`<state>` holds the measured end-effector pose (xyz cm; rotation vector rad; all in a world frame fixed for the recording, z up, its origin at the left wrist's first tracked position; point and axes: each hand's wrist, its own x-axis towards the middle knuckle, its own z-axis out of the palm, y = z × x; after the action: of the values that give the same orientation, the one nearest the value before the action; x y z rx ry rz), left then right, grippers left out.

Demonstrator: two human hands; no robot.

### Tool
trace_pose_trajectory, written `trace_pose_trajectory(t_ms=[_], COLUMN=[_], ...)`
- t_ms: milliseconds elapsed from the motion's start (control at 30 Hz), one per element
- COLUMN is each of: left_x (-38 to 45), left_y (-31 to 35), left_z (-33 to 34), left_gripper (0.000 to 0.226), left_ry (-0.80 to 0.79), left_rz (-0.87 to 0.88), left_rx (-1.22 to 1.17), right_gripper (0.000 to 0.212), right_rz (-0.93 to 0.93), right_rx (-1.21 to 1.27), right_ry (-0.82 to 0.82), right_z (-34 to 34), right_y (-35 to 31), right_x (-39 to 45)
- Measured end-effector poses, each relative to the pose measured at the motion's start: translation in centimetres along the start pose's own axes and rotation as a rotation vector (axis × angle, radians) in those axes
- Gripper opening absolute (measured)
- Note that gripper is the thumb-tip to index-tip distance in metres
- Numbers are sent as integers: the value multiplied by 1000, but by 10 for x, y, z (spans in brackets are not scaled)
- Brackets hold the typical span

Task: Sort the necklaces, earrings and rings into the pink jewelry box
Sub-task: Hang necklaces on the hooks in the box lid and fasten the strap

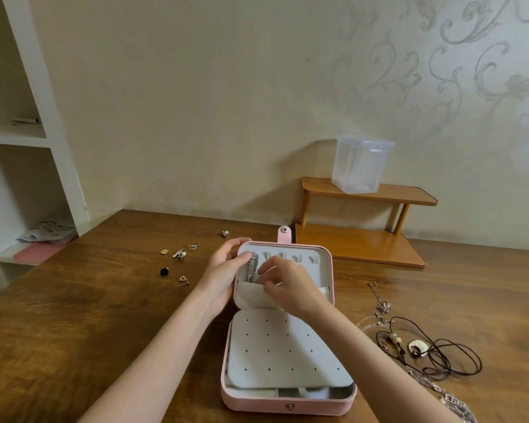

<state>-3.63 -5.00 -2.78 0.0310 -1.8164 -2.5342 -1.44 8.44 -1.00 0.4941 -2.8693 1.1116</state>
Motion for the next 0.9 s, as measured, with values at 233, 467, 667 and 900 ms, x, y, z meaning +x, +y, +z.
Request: trace_pose_trajectory(t_ms=[233, 467, 667, 900], left_x=[3, 17, 23, 3], left_y=[-5, -28, -22, -3], left_z=[4, 18, 26, 68], left_gripper=[23, 33, 37, 26], left_ry=[40, 104, 157, 35], left_rz=[-44, -114, -2, 270], left_rx=[66, 689, 1084, 998], right_gripper=[23, 13, 29, 8], right_rz=[-16, 283, 537, 557], right_rx=[10, -459, -595, -334], right_ry=[246, 193, 153, 172], right_z=[-25, -95, -102, -92], right_y=[9, 76, 127, 134], right_x=[-2, 4, -17, -21])
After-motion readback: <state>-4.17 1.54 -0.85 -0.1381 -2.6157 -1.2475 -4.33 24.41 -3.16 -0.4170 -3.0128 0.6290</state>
